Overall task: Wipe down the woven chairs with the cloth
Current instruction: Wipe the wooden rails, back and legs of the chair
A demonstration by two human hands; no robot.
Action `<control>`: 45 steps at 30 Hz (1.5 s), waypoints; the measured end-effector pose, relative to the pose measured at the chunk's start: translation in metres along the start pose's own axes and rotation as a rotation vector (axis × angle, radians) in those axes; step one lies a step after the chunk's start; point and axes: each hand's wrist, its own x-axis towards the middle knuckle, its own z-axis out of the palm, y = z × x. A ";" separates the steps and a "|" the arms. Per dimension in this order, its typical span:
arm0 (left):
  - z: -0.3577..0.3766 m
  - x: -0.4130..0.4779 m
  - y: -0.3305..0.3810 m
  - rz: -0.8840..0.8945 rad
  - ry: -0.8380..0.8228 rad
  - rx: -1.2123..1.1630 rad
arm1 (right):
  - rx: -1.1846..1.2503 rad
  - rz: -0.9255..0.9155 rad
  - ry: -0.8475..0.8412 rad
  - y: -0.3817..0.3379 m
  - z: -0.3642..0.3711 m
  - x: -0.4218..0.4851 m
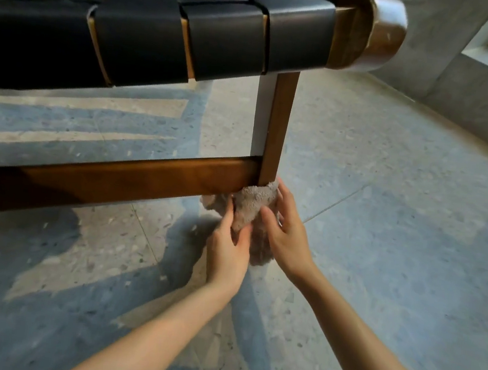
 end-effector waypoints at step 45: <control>-0.042 0.003 0.031 -0.081 -0.328 -0.060 | -0.154 0.117 0.196 -0.040 -0.015 -0.041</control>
